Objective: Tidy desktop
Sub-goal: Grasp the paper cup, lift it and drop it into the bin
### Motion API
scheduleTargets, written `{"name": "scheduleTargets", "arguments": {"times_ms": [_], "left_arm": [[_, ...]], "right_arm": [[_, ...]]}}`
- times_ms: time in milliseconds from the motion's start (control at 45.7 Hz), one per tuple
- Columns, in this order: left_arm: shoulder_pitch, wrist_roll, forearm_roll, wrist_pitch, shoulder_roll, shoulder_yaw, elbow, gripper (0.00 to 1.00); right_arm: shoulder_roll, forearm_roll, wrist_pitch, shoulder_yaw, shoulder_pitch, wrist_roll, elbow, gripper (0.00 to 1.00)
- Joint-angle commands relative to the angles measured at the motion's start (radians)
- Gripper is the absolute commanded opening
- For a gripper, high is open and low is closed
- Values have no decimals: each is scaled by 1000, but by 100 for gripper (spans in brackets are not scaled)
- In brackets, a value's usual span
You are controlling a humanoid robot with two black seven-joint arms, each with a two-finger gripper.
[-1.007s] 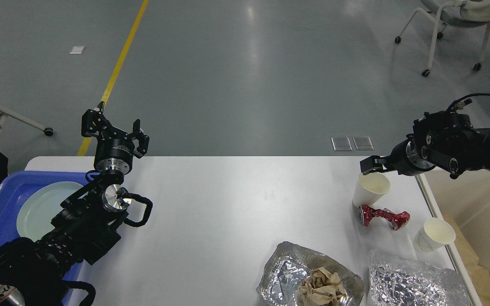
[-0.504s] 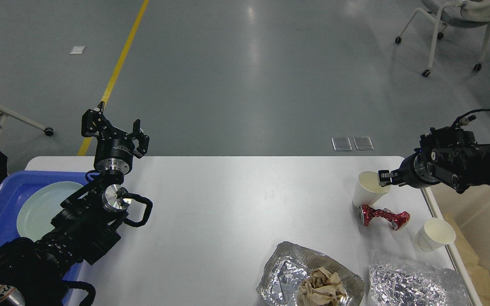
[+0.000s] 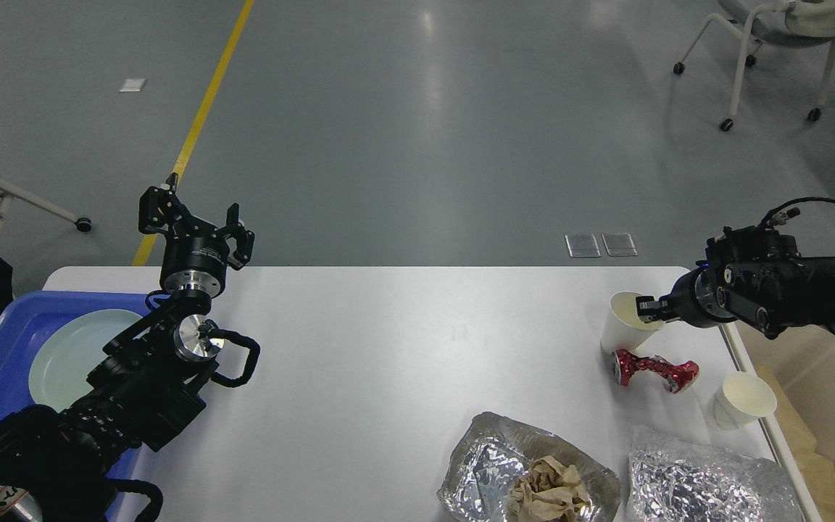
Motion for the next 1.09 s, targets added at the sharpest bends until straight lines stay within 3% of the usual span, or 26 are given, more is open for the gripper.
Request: {"name": "scheduleTargets", "arguments": {"times_ms": [0, 372, 504, 722, 898, 1073], "left_arm": [[0, 0, 0, 0, 0, -1, 0, 100], [0, 0, 0, 0, 0, -1, 0, 100], [0, 0, 0, 0, 0, -1, 0, 100], [0, 0, 0, 0, 0, 1, 0, 100], [0, 0, -1, 0, 0, 1, 0, 100], [0, 0, 0, 0, 0, -1, 0, 100]], "right_arm": [[0, 1, 0, 2, -5, 5, 1, 0], [-14, 1, -3, 25, 20, 14, 9, 0], [-78, 5, 28, 91, 142, 39, 71, 0], [-210, 7, 276, 126, 510, 97, 286, 0], [-345, 22, 563, 270, 782, 109, 441, 0], [-442, 86, 567, 499, 969, 103, 506, 0]]}}
